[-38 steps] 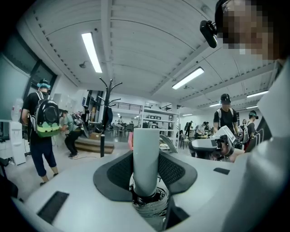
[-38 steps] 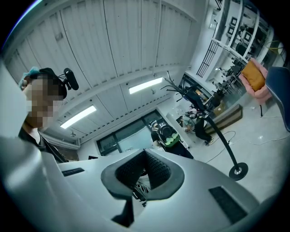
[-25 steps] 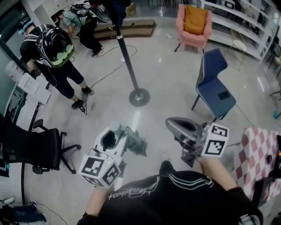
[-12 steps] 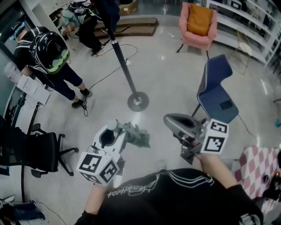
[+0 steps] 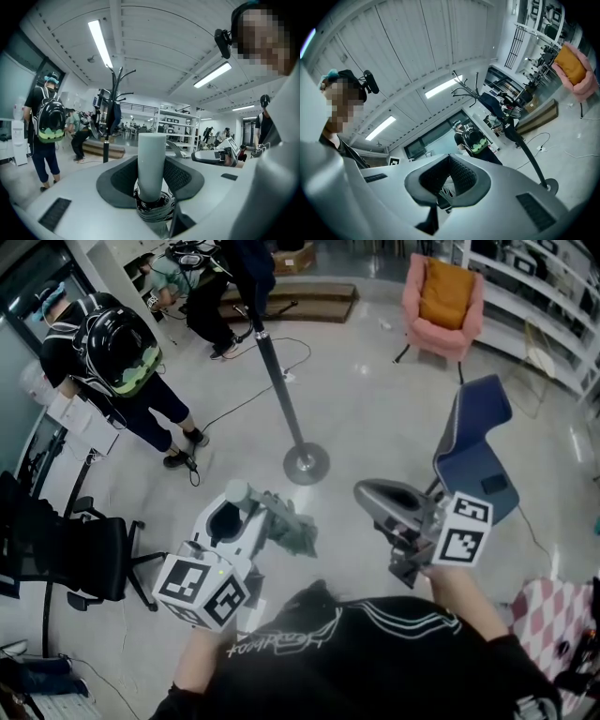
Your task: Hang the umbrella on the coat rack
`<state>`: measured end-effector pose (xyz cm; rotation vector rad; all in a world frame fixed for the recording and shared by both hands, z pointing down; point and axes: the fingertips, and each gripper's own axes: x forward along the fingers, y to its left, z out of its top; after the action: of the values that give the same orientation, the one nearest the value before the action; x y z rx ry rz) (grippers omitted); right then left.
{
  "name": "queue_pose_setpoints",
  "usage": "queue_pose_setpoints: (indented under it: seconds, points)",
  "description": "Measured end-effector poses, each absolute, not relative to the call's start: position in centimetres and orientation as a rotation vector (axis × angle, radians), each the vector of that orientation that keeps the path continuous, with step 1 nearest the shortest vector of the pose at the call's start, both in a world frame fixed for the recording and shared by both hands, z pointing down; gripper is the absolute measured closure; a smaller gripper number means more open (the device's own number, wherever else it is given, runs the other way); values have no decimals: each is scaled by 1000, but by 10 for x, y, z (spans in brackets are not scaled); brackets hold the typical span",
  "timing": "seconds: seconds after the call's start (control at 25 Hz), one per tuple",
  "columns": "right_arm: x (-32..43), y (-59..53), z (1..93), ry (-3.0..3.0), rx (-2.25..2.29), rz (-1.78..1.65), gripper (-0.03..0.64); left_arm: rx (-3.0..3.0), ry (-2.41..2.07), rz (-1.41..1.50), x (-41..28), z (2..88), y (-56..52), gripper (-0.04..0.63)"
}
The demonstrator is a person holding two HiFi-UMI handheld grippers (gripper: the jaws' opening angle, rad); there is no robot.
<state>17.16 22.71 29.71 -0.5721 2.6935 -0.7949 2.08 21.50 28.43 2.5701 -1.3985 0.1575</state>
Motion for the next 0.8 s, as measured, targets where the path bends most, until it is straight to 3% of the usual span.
queue_pose_setpoints:
  seconds: [0.8]
  points:
    - [73,49,332,2716,-623,-900,604,2439,-1393,121,-87,341,30,440]
